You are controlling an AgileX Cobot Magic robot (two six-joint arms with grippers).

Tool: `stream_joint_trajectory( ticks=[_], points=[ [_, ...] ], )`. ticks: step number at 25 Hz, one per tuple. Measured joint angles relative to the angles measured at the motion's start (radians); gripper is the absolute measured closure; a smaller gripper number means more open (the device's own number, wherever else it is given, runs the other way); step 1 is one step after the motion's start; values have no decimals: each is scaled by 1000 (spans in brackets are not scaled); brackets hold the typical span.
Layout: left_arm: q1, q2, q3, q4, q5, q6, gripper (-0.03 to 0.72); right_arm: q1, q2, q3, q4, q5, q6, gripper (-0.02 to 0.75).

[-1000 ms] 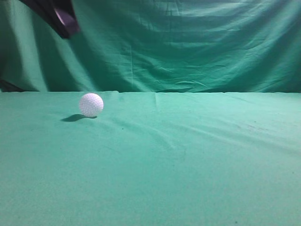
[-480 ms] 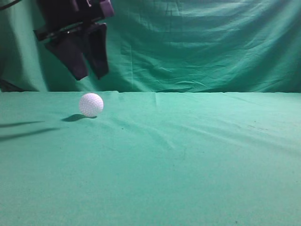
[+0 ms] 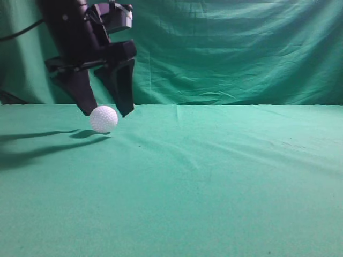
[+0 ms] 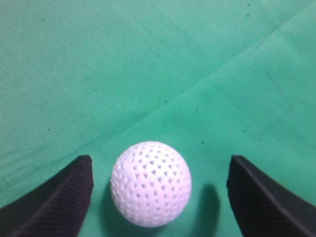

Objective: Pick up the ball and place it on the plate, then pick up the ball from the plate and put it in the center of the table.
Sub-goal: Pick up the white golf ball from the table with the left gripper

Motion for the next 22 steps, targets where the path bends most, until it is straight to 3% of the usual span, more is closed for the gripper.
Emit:
stream_joint_trajectory(
  ticks=[2,10,15,22],
  points=[
    [0,14,0,7,-4,0,159,0,0,0,0,0,0,689],
    [0,36,0,14,-27,0,143,0,0,0,0,0,0,689],
    [0,39,0,14,-29,0,385,0,0,0,0,0,0,689],
    [0,15,-29,20,52,-39,381,0,0,0,0,0,0,689]
  ],
)
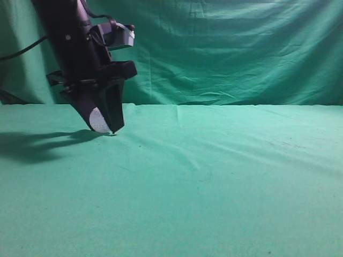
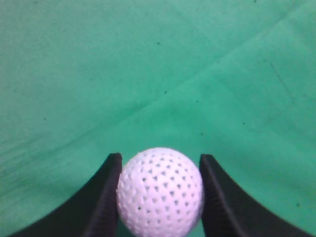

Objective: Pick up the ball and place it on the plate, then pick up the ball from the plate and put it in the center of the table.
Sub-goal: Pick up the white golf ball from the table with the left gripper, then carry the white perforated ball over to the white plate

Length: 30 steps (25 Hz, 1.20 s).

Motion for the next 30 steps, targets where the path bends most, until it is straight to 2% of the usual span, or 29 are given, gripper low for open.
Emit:
stream_joint_trajectory(
  ticks=[5,8,11,17,21,24,27,30],
  points=[
    [2,-141,-17,88,124,-81,381,0,0,0,0,0,0,689],
    [38,-246,-18,101,220,-95,381,0,0,0,0,0,0,689],
    [111,-354,16,104,267,-121,381,0,0,0,0,0,0,689],
    [308,-535,239,108,219,-146,381,0,0,0,0,0,0,689],
    [460,-545,306,119,197,-175,381,0,0,0,0,0,0,689],
    [548,-519,315,129,156,-176,381,0,0,0,0,0,0,689],
    [595,-478,317,158,95,-177,381,0,0,0,0,0,0,689],
    [600,-425,317,218,49,-178,381,0,0,0,0,0,0,689]
  ],
)
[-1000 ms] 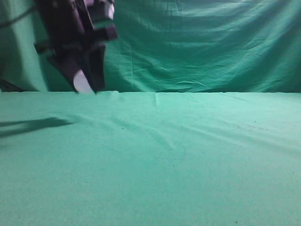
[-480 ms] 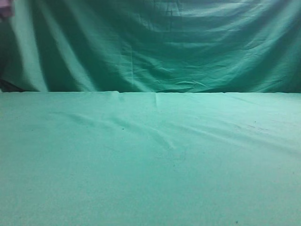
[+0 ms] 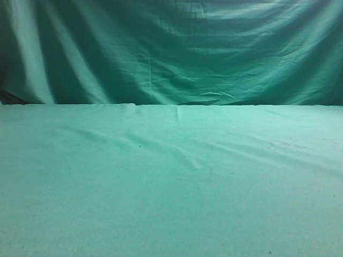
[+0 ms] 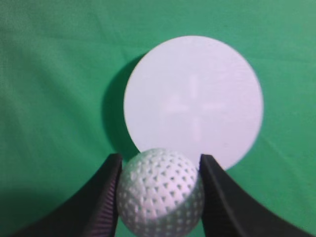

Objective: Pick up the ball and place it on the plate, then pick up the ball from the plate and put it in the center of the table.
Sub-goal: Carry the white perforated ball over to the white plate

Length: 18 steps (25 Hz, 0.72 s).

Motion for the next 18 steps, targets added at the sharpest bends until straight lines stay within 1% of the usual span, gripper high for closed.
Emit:
stream_joint_trajectory(
  ticks=[2,5,12,18],
  points=[
    [0,40,0,40,-27,0,381,0,0,0,0,0,0,689],
    [0,92,0,63,-78,0,381,0,0,0,0,0,0,689],
    [0,154,0,64,-190,0,381,0,0,0,0,0,0,689],
    [0,174,0,46,-223,0,381,0,0,0,0,0,0,689]
  ],
)
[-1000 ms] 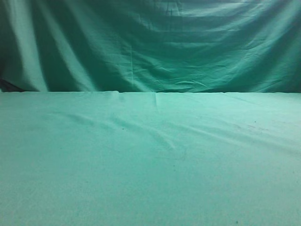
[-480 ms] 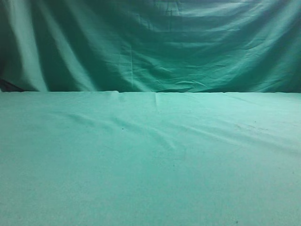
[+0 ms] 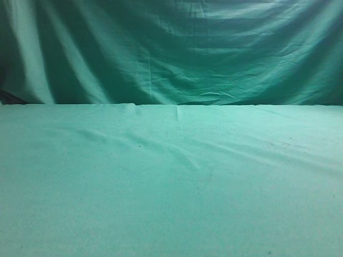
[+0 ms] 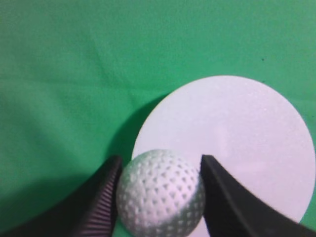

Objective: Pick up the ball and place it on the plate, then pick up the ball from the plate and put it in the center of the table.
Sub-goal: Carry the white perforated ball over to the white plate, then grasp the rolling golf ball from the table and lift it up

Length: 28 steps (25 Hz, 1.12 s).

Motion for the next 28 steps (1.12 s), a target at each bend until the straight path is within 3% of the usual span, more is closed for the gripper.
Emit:
stream_joint_trajectory(
  ticks=[5,7,11,12,13,16,18,20,28],
  points=[
    [0,3,-28,-114,18,0,79,0,0,0,0,0,0,689],
    [0,5,-92,-178,81,4,27,0,0,0,0,0,0,689],
    [0,7,-279,-307,281,8,44,0,0,0,0,0,0,689],
    [0,7,-322,-334,326,17,140,0,0,0,0,0,0,689],
    [0,7,-368,-360,376,34,186,0,0,0,0,0,0,689],
    [0,7,-467,-421,491,103,523,0,0,0,0,0,0,689],
    [0,-7,-491,-438,530,134,615,0,0,0,0,0,0,689],
    [-15,-38,-490,-434,545,152,688,0,0,0,0,0,0,689],
    [-177,-299,-475,-409,520,203,688,0,0,0,0,0,0,689]
  ],
)
